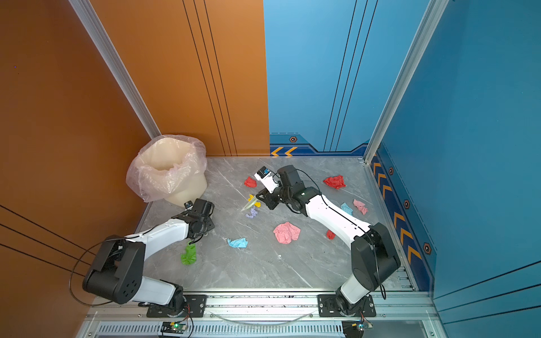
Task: Sweep away the paper scraps from the table
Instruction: 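Close the left gripper on the dustpan handle, then move the brush toward the green scrap beside the dustpan with the right gripper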
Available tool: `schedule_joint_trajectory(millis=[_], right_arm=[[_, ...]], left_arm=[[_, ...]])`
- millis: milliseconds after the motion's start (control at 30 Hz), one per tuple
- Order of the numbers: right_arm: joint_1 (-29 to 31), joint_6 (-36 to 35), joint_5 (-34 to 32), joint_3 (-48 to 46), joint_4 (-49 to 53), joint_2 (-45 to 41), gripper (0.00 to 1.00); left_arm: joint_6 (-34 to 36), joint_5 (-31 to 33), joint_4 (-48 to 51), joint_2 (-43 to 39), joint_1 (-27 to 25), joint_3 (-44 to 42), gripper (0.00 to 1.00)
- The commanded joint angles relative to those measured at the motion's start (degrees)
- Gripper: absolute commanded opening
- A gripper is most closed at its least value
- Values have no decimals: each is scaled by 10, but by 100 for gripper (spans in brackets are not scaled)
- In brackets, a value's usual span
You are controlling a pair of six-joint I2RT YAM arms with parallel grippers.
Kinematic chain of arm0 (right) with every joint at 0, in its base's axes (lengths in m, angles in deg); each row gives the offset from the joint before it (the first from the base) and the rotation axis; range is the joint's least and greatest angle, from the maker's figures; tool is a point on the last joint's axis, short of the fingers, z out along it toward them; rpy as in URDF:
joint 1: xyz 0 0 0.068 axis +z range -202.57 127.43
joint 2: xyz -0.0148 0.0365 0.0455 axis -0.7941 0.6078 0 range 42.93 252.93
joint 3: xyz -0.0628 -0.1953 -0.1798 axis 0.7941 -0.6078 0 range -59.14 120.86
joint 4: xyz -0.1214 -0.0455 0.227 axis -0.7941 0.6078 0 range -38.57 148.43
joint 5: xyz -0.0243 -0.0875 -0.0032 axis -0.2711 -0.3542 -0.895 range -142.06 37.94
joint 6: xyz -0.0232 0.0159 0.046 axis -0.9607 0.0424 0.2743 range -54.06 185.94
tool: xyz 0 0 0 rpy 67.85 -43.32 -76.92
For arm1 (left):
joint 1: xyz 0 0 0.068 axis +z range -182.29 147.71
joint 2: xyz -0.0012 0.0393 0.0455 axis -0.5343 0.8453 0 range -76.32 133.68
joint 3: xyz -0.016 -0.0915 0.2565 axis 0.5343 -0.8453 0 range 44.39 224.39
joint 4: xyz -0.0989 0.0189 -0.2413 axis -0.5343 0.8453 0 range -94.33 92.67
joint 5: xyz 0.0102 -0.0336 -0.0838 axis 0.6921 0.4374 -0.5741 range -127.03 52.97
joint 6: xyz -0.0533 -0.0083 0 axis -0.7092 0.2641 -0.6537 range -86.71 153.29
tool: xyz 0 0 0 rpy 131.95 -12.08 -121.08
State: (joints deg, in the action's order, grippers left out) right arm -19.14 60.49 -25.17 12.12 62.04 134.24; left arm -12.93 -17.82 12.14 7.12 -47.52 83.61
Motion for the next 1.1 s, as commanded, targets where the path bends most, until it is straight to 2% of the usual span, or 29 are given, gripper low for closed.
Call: schedule_joint_trajectory(millis=[0, 767, 1067], right_arm=[[2, 11, -3, -8, -18, -7, 0], [2, 18, -3, -8, -22, -6, 0], [3, 32, -4, -12, -33, -3, 0]], left_arm=[[10, -9, 7, 10, 6, 6, 57], [21, -40, -18, 40, 19, 2, 38], [50, -49, -9, 28, 25, 9, 21]])
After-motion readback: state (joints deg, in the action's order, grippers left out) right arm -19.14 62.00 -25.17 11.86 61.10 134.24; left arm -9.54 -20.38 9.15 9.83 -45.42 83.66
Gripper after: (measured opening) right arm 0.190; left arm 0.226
